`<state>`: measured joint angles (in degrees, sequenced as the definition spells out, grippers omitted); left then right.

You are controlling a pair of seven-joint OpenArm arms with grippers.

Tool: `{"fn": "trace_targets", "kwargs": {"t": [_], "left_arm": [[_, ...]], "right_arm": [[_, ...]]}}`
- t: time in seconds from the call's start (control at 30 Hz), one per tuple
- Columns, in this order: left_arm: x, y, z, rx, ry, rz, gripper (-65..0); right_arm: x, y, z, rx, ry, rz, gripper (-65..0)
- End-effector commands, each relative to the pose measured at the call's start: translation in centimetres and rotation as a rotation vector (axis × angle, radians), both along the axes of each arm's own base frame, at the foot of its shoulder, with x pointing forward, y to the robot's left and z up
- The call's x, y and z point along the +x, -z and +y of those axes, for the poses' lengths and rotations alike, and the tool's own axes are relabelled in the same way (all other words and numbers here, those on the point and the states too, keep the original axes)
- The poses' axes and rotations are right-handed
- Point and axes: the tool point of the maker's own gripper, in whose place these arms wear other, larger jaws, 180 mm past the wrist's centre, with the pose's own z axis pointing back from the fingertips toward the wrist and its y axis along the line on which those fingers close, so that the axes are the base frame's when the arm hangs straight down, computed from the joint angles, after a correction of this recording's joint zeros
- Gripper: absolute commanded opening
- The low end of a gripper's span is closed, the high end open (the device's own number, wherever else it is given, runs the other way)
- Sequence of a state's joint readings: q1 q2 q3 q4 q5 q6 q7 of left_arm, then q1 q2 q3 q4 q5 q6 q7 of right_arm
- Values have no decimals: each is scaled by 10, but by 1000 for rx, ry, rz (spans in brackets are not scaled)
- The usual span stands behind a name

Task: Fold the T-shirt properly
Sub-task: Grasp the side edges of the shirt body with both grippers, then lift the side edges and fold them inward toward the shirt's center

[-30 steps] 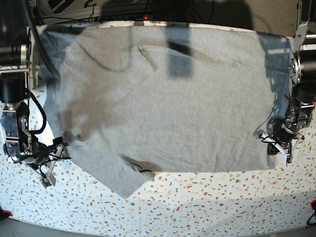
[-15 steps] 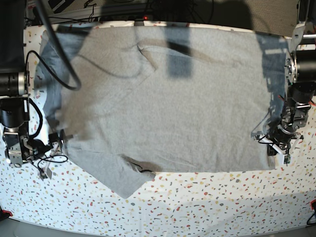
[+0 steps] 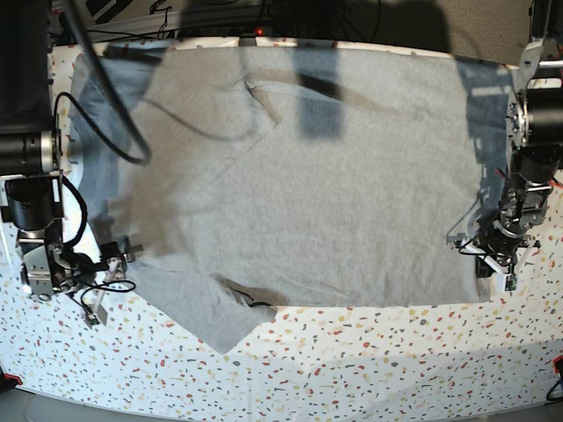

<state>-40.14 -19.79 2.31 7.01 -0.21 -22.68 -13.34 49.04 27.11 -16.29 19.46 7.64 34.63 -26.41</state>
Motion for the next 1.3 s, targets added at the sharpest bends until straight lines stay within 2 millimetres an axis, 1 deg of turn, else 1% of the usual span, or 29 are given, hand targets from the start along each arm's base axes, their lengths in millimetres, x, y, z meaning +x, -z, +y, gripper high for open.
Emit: {"fn": "trace_targets", "kwargs": {"t": [0.0, 0.1, 0.17, 0.27, 0.37, 0.43, 0.63, 0.73, 0.83, 1.03, 1.07, 1.17, 1.27], "left_arm": [[12, -14, 1, 3, 5, -31, -650], [12, -15, 1, 3, 5, -34, -650], [12, -14, 1, 4, 5, -32, -650], [8, -10, 1, 4, 5, -21, -650], [6, -8, 1, 3, 5, -17, -650], [6, -8, 1, 3, 5, -16, -650], [6, -8, 1, 4, 5, -17, -650], [7, -9, 1, 3, 5, -24, -650], [7, -9, 1, 3, 6, -28, -650], [7, -9, 1, 3, 5, -28, -650], [7, -9, 1, 3, 5, -28, -650], [7, -9, 1, 3, 5, -27, -650], [7, -9, 1, 3, 5, -27, -650]], "right_arm": [[18, -24, -2, 13, 6, -66, -239], [21, -20, 14, 63, 6, -72, -239], [20, -16, 18, 62, 8, -66, -239], [19, -13, 11, 27, 32, -69, -239], [18, -10, 9, 26, 42, -66, -240], [16, -8, 6, 25, 49, -60, -256], [20, -20, -12, 11, 74, -108, -260], [16, -17, -15, 7, 79, -98, -260], [10, -6, -11, 18, 73, -75, -260], [6, 5, 7, 52, 50, -46, -261], [6, 7, 9, 55, 48, -39, -273], [5, 9, 14, 59, 44, -30, -356], [7, 8, 15, 60, 43, -40, -468]]}}
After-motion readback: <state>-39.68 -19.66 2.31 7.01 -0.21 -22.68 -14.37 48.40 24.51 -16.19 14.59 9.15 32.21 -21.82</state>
